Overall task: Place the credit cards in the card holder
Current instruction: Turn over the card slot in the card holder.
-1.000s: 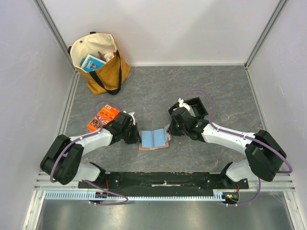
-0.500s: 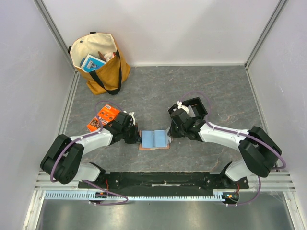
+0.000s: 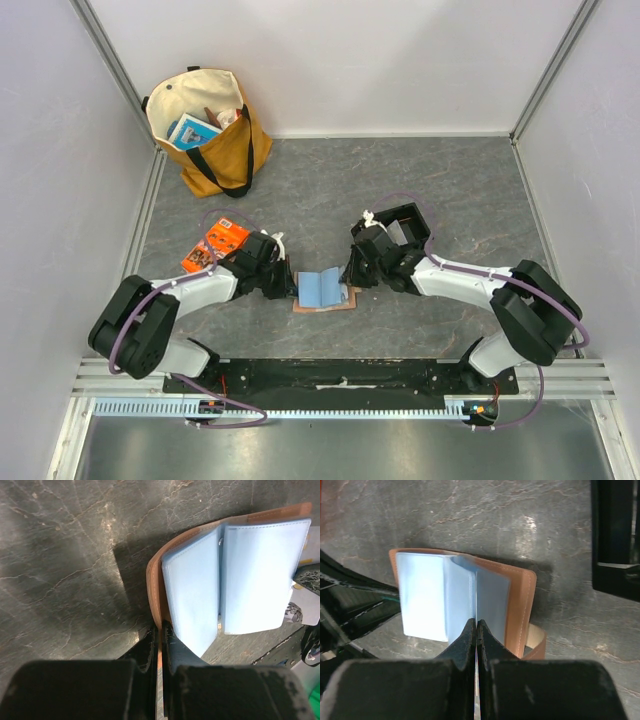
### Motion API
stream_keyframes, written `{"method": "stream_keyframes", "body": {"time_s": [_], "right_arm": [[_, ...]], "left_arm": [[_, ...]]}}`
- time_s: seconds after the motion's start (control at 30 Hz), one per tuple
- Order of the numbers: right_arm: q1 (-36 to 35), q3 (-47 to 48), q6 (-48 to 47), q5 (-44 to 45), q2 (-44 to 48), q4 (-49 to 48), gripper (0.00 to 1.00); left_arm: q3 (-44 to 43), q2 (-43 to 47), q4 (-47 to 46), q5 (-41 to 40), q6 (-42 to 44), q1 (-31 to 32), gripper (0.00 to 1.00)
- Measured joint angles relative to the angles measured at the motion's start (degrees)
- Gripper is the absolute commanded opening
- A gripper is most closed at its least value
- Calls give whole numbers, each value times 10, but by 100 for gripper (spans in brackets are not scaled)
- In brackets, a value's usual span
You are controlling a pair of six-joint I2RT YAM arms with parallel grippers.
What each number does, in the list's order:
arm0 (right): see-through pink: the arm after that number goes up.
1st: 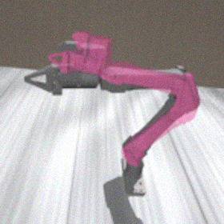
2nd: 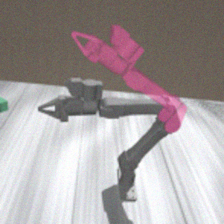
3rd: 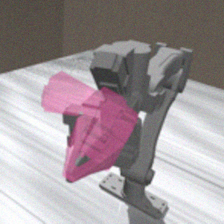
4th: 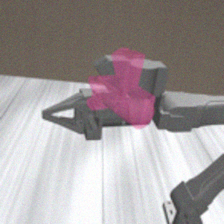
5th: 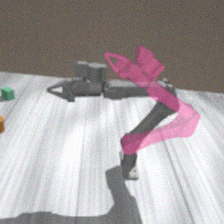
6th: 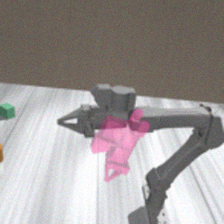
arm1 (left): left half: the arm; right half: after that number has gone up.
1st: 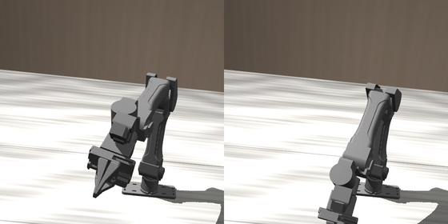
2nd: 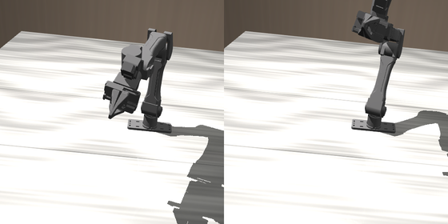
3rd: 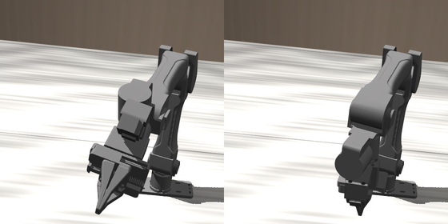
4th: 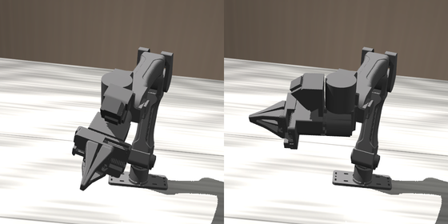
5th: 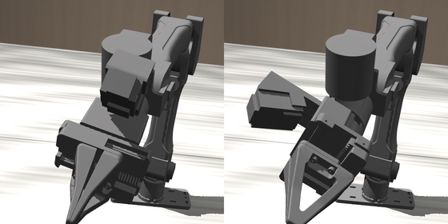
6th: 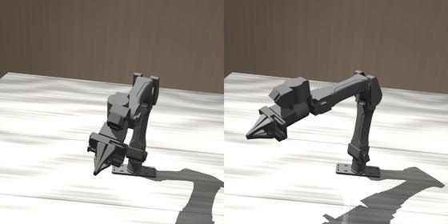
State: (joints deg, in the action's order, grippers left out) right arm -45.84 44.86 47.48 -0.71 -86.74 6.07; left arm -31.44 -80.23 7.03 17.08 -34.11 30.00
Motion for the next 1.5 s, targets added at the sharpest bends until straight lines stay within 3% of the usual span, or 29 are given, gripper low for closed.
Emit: {"method": "stream_keyframes", "body": {"time_s": [0.4,1.03,1.5], "right_arm": [[0,-19,-1,-79,18,-81,0],[6,-157,18,-41,126,-110,0],[6,-182,27,-46,139,-163,0]], "left_arm": [[-30,-52,-34,28,5,43,2],[-10,-50,-76,30,-24,68,2],[5,-40,-91,30,-38,69,2]]}}
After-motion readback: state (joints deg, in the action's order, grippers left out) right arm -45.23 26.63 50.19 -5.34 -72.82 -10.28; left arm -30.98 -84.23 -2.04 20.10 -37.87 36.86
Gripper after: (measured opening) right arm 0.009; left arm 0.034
